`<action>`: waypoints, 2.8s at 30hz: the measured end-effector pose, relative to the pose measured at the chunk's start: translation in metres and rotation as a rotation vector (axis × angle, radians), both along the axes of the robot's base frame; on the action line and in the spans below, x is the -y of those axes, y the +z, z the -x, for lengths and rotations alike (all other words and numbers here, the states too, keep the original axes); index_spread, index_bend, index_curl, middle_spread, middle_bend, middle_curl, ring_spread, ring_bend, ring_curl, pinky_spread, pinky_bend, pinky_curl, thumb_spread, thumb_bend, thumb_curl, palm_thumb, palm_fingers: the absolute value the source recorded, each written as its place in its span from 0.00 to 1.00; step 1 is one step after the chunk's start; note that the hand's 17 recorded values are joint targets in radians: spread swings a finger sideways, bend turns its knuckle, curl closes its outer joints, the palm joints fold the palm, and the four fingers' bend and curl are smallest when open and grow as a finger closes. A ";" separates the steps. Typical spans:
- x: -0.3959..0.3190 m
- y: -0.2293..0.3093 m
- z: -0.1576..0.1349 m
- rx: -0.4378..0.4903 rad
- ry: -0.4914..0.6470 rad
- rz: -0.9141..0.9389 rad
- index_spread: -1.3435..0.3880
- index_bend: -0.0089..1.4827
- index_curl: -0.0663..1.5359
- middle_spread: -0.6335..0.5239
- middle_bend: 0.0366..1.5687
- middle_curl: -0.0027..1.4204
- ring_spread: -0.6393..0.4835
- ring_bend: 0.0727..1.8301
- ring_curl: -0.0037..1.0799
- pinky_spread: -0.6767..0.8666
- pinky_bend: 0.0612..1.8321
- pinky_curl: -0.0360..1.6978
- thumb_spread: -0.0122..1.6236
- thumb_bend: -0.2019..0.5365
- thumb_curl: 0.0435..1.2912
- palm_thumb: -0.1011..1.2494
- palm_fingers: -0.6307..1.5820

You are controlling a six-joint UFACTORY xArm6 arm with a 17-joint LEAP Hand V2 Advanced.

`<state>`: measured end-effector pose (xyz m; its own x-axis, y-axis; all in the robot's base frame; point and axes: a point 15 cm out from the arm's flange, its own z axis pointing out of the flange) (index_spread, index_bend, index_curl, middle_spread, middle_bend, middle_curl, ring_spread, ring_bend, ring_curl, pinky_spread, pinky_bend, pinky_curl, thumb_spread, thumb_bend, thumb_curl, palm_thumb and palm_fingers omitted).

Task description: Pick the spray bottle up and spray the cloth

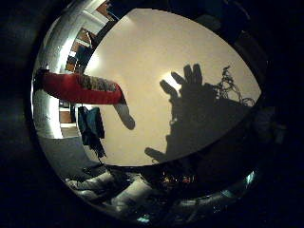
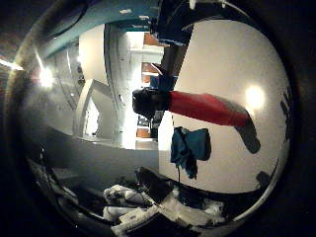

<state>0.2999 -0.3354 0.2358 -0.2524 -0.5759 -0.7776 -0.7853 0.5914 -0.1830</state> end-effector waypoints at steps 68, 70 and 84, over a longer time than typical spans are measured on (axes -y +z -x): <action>-0.078 0.011 -0.158 0.307 -0.052 -0.181 0.66 0.75 0.54 0.45 0.81 0.53 0.42 0.73 0.60 0.31 0.64 0.49 0.60 0.26 0.35 0.87 0.83; -0.081 0.019 -0.156 0.315 -0.035 -0.186 0.67 0.77 0.53 0.46 0.82 0.52 0.42 0.75 0.60 0.31 0.64 0.51 0.61 0.26 0.37 0.89 0.83; -0.082 0.110 -0.094 0.265 0.241 0.059 0.67 0.81 0.50 0.46 0.86 0.48 0.43 0.79 0.57 0.32 0.60 0.61 0.61 0.26 0.45 0.89 0.82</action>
